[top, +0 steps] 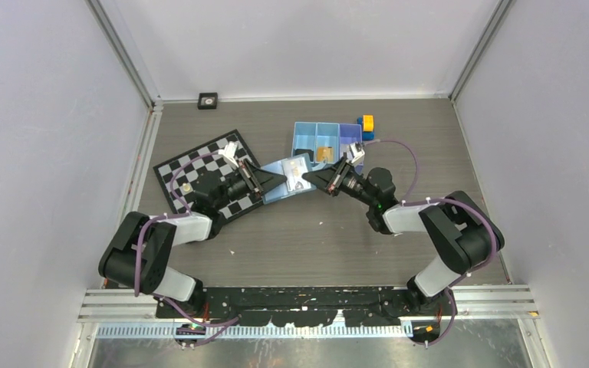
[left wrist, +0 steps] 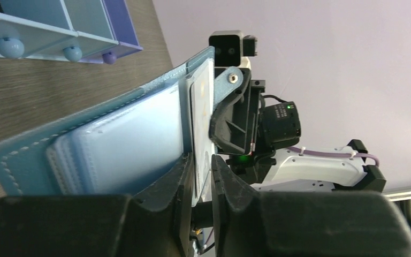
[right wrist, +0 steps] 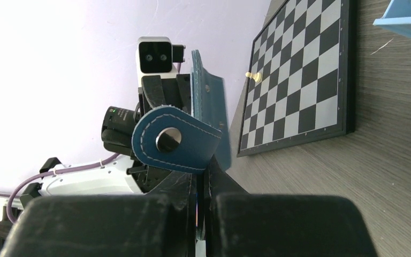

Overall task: Take the credit cards out of the card holder
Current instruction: Remove the credit card from the card holder.

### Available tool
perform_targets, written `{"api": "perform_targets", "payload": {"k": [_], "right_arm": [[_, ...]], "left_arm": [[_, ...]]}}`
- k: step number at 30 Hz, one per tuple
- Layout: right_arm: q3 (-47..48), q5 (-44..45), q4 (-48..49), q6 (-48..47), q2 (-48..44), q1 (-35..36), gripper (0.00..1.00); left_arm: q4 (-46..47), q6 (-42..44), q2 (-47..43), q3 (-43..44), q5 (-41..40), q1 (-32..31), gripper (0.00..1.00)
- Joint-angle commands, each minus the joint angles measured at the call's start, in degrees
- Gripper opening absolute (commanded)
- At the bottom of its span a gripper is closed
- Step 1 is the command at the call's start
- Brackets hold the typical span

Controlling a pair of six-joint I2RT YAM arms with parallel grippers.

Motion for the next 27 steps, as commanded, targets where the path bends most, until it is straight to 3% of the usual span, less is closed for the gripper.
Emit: {"api": "perform_targets", "payload": {"k": [1, 6, 11, 18, 27], "right_arm": [[2.7, -1.5, -1.3, -1.3, 2.1, 1.5, 0.01], [3.3, -0.9, -5.8, -4.1, 1.8, 1.6, 0.01], [4.1, -0.9, -7.8, -7.0, 0.2, 2.9, 0.01], [4.6, -3.7, -0.8, -5.4, 1.1, 5.3, 0.01], [4.5, -4.7, 2.3, -4.6, 1.4, 5.7, 0.01]], "left_arm": [[12.4, -3.5, -0.4, 0.8, 3.9, -1.2, 0.16], [12.3, -3.4, -0.4, 0.6, 3.6, -1.0, 0.12], [9.7, -2.7, -0.3, 1.1, 3.9, -1.0, 0.15], [9.8, -2.4, 0.9, 1.4, 3.8, -1.2, 0.24], [-10.1, 5.9, -2.6, 2.9, 0.4, -1.2, 0.24]]}}
